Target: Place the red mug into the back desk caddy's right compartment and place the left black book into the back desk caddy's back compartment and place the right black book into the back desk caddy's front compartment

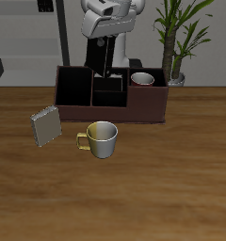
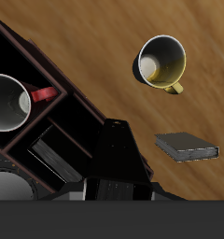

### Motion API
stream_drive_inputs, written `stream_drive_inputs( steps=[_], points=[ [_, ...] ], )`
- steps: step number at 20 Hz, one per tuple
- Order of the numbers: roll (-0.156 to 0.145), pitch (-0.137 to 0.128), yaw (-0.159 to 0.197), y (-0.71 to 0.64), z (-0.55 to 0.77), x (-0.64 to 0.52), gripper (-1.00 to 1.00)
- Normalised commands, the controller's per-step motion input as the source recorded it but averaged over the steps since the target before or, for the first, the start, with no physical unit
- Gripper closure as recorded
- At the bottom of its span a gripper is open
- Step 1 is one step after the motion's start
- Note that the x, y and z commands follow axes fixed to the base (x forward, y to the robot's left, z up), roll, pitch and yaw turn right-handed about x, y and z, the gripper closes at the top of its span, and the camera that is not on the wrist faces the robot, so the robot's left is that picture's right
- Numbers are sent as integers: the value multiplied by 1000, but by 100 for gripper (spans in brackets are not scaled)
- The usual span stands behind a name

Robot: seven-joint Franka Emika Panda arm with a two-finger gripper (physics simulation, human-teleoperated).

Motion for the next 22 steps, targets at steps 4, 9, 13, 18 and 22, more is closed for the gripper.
stream_drive_inputs(
  steps=[4, 9, 13, 18, 22],
  points=[
    [-19, -21, 88, 284, 63, 20, 100],
    [-12, -7, 206, 108, -324, -106, 100],
    [30, 12, 115, 119, -216, -143, 100],
    [1, 2, 82, -48, -155, -75, 100],
    [26, 26, 140, -12, -212, -140, 100]
  ],
)
